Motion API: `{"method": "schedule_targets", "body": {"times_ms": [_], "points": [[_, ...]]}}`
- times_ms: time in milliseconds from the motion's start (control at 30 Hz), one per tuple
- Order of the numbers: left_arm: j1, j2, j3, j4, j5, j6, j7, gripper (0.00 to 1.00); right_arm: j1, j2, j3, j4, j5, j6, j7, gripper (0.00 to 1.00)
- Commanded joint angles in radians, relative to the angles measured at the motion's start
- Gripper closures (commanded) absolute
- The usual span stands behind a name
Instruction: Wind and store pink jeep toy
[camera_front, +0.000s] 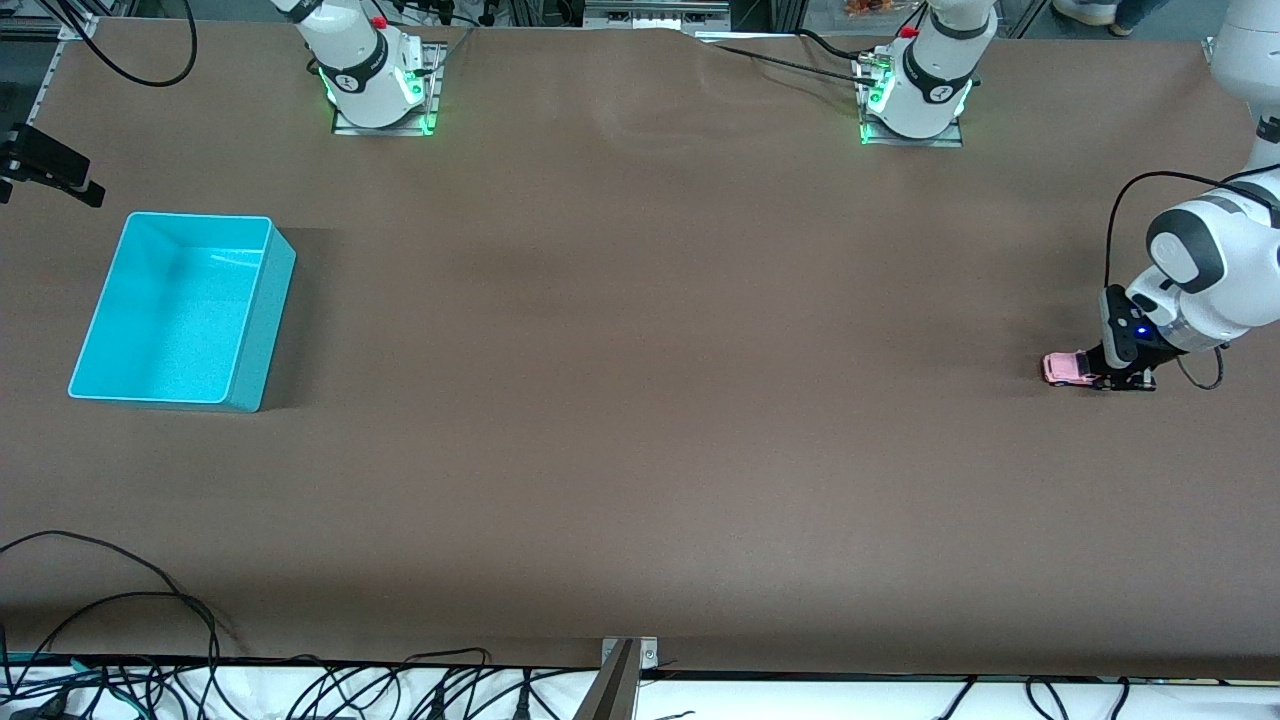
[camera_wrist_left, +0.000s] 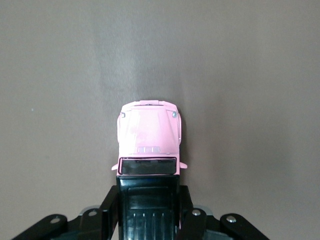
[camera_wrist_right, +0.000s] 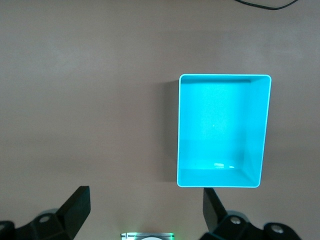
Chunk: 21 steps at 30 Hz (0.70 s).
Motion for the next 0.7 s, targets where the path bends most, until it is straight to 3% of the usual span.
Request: {"method": "schedule_targets", "body": {"times_ms": [0,668], "points": [[0.049,0.085,-0.003,0.033,0.012,0.009,0.068,0.96,0.002,-0.001,0.001,0.017,-0.008,-0.016,-0.002,0.00],[0.108,0.122,0.006,0.088,0.012,0.006,0.128,0.97,0.002,-0.001,0.001,0.017,-0.008,-0.018,-0.002,0.00]]}}
